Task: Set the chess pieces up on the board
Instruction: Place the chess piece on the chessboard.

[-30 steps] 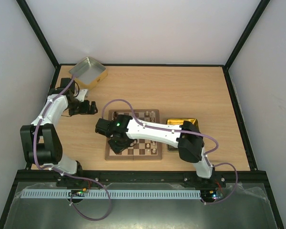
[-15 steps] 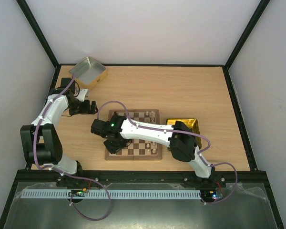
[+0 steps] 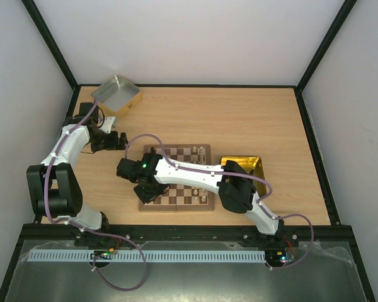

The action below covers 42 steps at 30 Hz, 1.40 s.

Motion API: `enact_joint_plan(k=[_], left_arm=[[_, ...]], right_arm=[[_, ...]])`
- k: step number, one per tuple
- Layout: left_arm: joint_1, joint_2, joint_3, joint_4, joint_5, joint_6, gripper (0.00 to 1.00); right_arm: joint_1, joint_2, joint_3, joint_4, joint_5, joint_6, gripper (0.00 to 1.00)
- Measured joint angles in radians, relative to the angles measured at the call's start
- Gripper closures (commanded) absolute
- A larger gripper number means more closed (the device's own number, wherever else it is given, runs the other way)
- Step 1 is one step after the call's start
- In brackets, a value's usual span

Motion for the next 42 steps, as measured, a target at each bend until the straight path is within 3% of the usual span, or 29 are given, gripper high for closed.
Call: enact_joint_plan(k=[42], left_arm=[[0.011, -0.044, -0.035, 0.009, 0.014, 0.000, 0.00]], right_arm=[[0.000, 0.013, -0.066, 0.047, -0.005, -0.022, 0.82]])
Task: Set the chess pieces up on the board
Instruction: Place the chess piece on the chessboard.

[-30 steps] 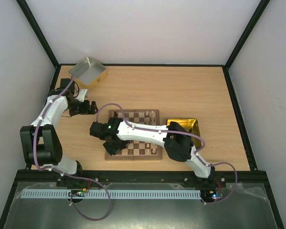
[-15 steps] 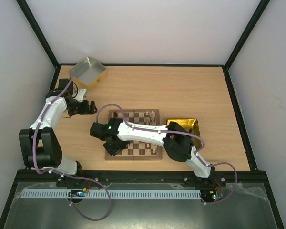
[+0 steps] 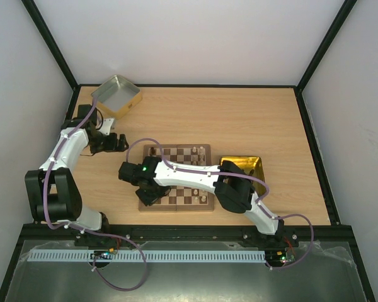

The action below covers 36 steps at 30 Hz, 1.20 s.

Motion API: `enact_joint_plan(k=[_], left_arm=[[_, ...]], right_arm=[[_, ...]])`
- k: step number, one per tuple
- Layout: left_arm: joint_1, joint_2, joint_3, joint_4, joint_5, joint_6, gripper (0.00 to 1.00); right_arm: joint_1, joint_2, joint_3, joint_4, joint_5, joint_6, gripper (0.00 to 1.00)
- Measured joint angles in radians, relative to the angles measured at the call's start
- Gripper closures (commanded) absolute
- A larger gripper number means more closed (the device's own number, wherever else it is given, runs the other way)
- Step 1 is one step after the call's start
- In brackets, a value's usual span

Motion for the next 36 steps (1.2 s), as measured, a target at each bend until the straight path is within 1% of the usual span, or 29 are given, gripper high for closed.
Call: enact_joint_plan(k=[36], left_arm=[[0.000, 0.000, -0.003, 0.003, 0.000, -0.004, 0.00]], right_arm=[[-0.001, 0.030, 0.028, 0.011, -0.050, -0.010, 0.82]])
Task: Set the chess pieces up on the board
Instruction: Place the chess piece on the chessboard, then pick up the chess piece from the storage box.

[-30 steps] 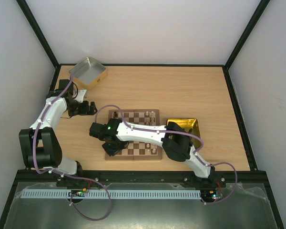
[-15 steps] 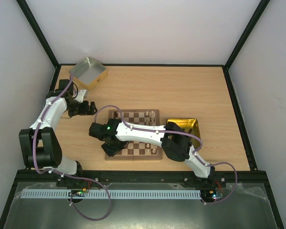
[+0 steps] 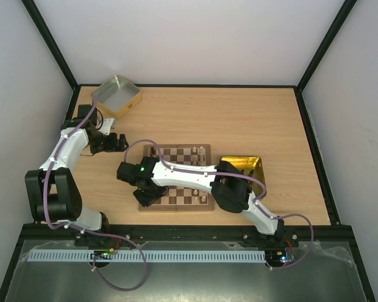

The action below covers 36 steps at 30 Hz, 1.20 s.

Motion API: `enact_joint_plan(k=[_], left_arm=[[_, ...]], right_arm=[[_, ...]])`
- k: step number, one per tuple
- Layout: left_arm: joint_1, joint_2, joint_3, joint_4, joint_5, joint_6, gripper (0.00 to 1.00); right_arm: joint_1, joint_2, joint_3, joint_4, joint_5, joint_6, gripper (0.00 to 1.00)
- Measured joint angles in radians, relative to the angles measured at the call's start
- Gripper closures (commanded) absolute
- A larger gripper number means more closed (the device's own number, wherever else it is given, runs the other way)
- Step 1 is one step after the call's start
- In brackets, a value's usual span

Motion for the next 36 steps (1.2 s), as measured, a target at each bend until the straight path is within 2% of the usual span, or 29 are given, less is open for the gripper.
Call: enact_joint_plan(k=[10, 13, 20, 23, 30, 36], left_arm=[[0.000, 0.000, -0.003, 0.002, 0.000, 0.000, 0.00], [0.000, 0.000, -0.006, 0.003, 0.000, 0.000, 0.00], [0.000, -0.003, -0.007, 0.010, 0.000, -0.001, 0.00], [0.000, -0.008, -0.010, 0.013, 0.000, -0.001, 0.00], [0.000, -0.024, -0.012, 0.015, -0.002, -0.002, 0.00], [0.000, -0.048, -0.023, 0.018, -0.011, -0.003, 0.00]], right_arm=[[0.000, 0.018, 0.027, 0.007, -0.013, -0.001, 0.82], [-0.001, 0.018, 0.027, 0.007, -0.013, -0.002, 0.76], [-0.001, 0.018, 0.027, 0.007, -0.012, 0.000, 0.71], [-0.001, 0.018, 0.027, 0.007, -0.010, 0.000, 0.65], [-0.001, 0.017, 0.027, 0.007, 0.003, -0.002, 0.44], [-0.001, -0.030, 0.023, 0.006, 0.030, -0.007, 0.42]])
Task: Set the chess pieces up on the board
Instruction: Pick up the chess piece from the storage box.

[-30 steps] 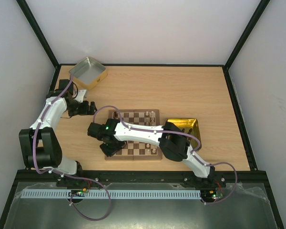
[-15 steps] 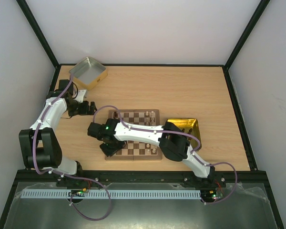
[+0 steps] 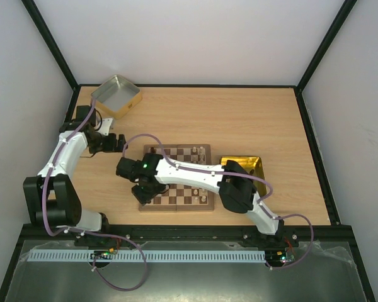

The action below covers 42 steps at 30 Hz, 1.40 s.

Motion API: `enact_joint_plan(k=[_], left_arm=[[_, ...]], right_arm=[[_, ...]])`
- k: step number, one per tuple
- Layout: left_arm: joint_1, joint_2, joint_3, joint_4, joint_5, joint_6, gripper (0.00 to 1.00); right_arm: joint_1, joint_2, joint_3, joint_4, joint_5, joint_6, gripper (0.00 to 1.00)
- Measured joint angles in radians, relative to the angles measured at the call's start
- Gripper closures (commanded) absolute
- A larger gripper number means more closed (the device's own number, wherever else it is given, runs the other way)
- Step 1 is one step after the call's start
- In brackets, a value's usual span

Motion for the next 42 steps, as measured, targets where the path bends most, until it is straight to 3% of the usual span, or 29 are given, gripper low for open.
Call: enact_joint_plan(k=[7, 13, 19, 28, 33, 42], left_arm=[[0.000, -0.019, -0.008, 0.002, -0.012, 0.000, 0.00], [0.000, -0.035, -0.017, 0.004, -0.013, 0.000, 0.00], [0.002, -0.035, -0.017, 0.005, -0.014, 0.000, 0.00], [0.002, -0.031, -0.017, 0.005, -0.019, 0.001, 0.00], [0.002, -0.013, -0.017, 0.005, -0.020, 0.002, 0.00], [-0.003, 0.019, -0.017, 0.004, -0.020, 0.005, 0.00]], right_arm=[[-0.001, -0.154, -0.022, -0.002, 0.053, 0.004, 0.42], [-0.049, -0.374, -0.198, 0.050, 0.090, 0.040, 0.44], [-0.267, -0.567, -0.496, 0.132, 0.145, 0.114, 0.46], [-0.645, -0.682, -0.795, 0.173, 0.209, 0.206, 0.51], [-0.738, -0.709, -0.907, 0.192, 0.200, 0.229, 0.52], [-0.835, -0.705, -0.951, 0.258, 0.165, 0.226, 0.58]])
